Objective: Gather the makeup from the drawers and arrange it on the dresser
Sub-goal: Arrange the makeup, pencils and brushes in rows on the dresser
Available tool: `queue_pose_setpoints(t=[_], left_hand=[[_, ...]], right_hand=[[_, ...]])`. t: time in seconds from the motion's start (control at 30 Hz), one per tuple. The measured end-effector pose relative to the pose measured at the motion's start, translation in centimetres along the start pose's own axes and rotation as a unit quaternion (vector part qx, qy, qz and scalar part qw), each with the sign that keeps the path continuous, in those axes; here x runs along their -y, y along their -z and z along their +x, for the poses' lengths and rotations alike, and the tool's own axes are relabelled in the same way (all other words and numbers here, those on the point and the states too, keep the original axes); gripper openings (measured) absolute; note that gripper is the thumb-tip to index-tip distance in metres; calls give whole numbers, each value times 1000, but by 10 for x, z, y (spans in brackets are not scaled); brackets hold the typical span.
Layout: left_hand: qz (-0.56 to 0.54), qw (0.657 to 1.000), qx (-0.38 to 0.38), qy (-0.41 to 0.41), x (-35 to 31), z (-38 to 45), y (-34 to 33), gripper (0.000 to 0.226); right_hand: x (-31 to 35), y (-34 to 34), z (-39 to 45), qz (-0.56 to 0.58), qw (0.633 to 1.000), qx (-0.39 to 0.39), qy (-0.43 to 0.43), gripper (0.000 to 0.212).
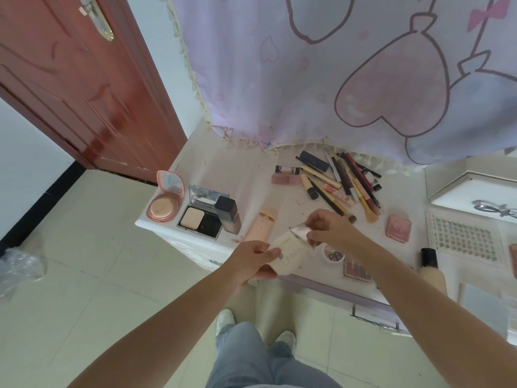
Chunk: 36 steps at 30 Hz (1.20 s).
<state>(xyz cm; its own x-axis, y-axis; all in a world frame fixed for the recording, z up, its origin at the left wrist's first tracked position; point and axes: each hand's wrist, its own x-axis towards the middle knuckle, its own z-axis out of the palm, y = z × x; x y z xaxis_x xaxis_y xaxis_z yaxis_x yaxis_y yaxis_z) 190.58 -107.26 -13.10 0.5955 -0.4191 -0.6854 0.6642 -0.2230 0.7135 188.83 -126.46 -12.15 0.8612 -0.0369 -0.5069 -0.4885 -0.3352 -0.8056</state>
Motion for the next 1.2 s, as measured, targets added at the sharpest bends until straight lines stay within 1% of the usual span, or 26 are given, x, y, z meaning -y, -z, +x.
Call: queue_pose_setpoints(t=[0.07, 0.13, 0.2, 0.27, 0.33, 0.4, 0.47, 0.57, 0.67, 0.8, 0.87, 0.9, 0.93, 1.0, 1.03, 1.07, 1.1, 1.2], left_hand=[[-17, 1000, -12, 15, 7, 8, -2, 18], [-46, 999, -13, 25, 13, 15, -4, 20], [-68, 997, -15, 33, 18, 22, -6, 16], [-85, 995, -25, 42, 22, 28, -8, 9], [-100, 993, -49, 50, 24, 35, -9, 24], [-108, 990, -75, 54, 26, 40, -11, 29], [-117, 987, -93, 52, 27, 45, -13, 26], [-131, 982, -131, 46, 29, 50, -18, 16], [-103, 977, -179, 60, 31, 54, -20, 9], [-78, 973, -207, 61, 31, 56, -20, 19], [-66, 975, -204, 66, 31, 52, -21, 13], [-46, 976, -202, 67, 30, 49, -20, 9], [-2, 977, -205, 62, 31, 47, -18, 10], [129, 968, -212, 36, 35, 44, -15, 17], [189, 958, -215, 16, 36, 42, -14, 21], [231, 949, -215, -9, 37, 39, -15, 23], [257, 943, -211, -32, 39, 36, -16, 25], [296, 935, -174, -93, 40, 29, -25, 26]], right_hand=[[-4, -4, 9, -10, 1000, -6, -11, 19], [-11, -7, 20, -2, 999, -32, -20, 26], [-17, -12, 29, 2, 998, -51, -26, 31], [-24, -17, 40, 0, 998, -62, -29, 31], [-27, -21, 50, -6, 997, -68, -35, 30], [-29, -22, 57, -20, 996, -73, -44, 30], [-29, -24, 62, -46, 995, -75, -43, 31], [-29, -26, 67, -88, 992, -86, -34, 31], [-30, -26, 70, -115, 988, -97, -31, 29], [-32, -17, 61, -150, 984, -95, -14, 35], [-33, -5, 51, -233, 967, -101, 2, 36], [-36, 2, 45, -291, 951, -100, 6, 37], [-38, 7, 36, -354, 931, -90, 0, 38], [-47, 13, 18, -475, 878, -47, -25, 45], [-53, 12, 10, -511, 858, -22, -34, 50], [-58, 10, 4, -524, 851, -5, -42, 54], [-62, 8, 1, -520, 853, 3, -46, 56], [-66, 5, 0, -472, 880, -10, -43, 55]])
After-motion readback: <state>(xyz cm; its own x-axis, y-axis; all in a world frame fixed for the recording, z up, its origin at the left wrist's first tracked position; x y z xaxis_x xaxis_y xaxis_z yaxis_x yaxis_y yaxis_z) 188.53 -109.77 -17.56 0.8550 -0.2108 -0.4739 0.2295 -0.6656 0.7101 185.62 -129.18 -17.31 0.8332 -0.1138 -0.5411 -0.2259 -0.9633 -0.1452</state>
